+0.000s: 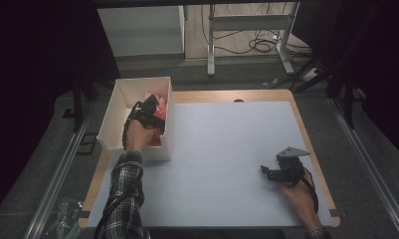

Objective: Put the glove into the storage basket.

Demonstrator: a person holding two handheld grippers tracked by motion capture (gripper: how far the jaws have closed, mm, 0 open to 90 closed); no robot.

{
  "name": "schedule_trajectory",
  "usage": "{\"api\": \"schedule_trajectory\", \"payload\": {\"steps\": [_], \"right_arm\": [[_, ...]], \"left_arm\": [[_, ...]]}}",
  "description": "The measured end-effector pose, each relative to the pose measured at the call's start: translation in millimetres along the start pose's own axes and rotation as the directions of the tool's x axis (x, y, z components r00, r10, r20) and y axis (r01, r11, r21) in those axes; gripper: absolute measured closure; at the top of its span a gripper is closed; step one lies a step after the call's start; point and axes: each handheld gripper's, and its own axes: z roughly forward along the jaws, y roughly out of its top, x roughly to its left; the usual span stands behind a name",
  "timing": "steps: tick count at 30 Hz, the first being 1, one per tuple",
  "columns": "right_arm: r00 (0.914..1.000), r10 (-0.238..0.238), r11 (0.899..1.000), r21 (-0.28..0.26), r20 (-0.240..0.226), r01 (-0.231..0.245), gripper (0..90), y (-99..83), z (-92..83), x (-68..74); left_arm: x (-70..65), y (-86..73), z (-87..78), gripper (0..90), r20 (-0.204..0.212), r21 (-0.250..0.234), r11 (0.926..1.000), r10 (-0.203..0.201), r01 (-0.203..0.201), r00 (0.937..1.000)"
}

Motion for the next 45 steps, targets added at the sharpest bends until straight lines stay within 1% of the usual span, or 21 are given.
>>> {"api": "schedule_trajectory", "payload": {"steps": [2,4,5,9,11,12,17,20,23,27,32,39,40,41,43,45], "right_arm": [[1.0,0.0,1.0,0.0,0.0,0.0,22.7,0.0,0.0,0.0],[1.0,0.0,1.0,0.0,0.0,0.0,22.7,0.0,0.0,0.0],[1.0,0.0,1.0,0.0,0.0,0.0,22.7,0.0,0.0,0.0],[1.0,0.0,1.0,0.0,0.0,0.0,22.8,0.0,0.0,0.0],[1.0,0.0,1.0,0.0,0.0,0.0,22.7,0.0,0.0,0.0],[1.0,0.0,1.0,0.0,0.0,0.0,22.7,0.0,0.0,0.0],[1.0,0.0,1.0,0.0,0.0,0.0,22.7,0.0,0.0,0.0],[1.0,0.0,1.0,0.0,0.0,0.0,22.7,0.0,0.0,0.0],[1.0,0.0,1.0,0.0,0.0,0.0,22.7,0.0,0.0,0.0],[1.0,0.0,1.0,0.0,0.0,0.0,22.7,0.0,0.0,0.0],[1.0,0.0,1.0,0.0,0.0,0.0,22.8,-0.1,0.0,0.0],[1.0,0.0,1.0,0.0,0.0,0.0,22.7,-0.1,0.0,0.1],[1.0,0.0,1.0,0.0,0.0,0.0,22.7,-0.1,0.0,0.0],[1.0,0.0,1.0,0.0,0.0,0.0,22.7,-0.1,0.0,0.1],[1.0,0.0,1.0,0.0,0.001,0.0,22.7,-0.1,0.0,0.1],[1.0,0.0,1.0,0.0,0.0,0.0,22.7,-0.1,-0.1,0.1]], "left_arm": [[0.5,-1.3,-2.1,6.5,0.013,-0.011,0.9999,-0.002,0.002,0.9999],[1.6,-2.5,-4.4,6.2,0.012,-0.021,0.9998,0.005,-0.004,0.9999],[1.9,-3.2,-5.8,6.1,0.015,-0.031,0.9995,0.001,0.0,0.9999],[3.7,-6.4,-12.4,5.9,0.025,-0.063,0.9979,0.017,-0.016,0.9996],[4.4,-8.6,-15.8,5.5,0.027,-0.08,0.9964,0.031,-0.028,0.9992],[4.3,-9.6,-16.9,5.3,0.029,-0.088,0.9958,0.03,-0.027,0.9991],[6.9,-14.7,-24.4,4.5,0.023,-0.134,0.9899,0.051,-0.047,0.9984],[8.5,-17.9,-28.8,3.5,0.019,-0.168,0.9848,0.048,-0.044,0.9987],[10.9,-21.2,-33.3,3.4,0.021,-0.201,0.9779,0.064,-0.059,0.9977],[13.2,-25.3,-37.3,2.8,0.041,-0.228,0.9713,0.077,-0.066,0.9961],[16.7,-31.1,-43.8,1.9,0.058,-0.272,0.9601,0.083,-0.064,0.9949],[23.2,-39.5,-54.6,1.5,0.076,-0.31,0.9494,0.077,-0.05,0.9942],[24.4,-41.1,-56.3,1.5,0.087,-0.317,0.9472,0.079,-0.048,0.993],[25.1,-42.1,-57.2,1.5,0.093,-0.321,0.9459,0.081,-0.047,0.9924],[26.3,-44.9,-59.3,1.5,0.103,-0.336,0.9409,0.079,-0.04,0.9916],[28.2,-48.2,-61.8,1.3,0.123,-0.353,0.9354,0.073,-0.025,0.9897]]}}
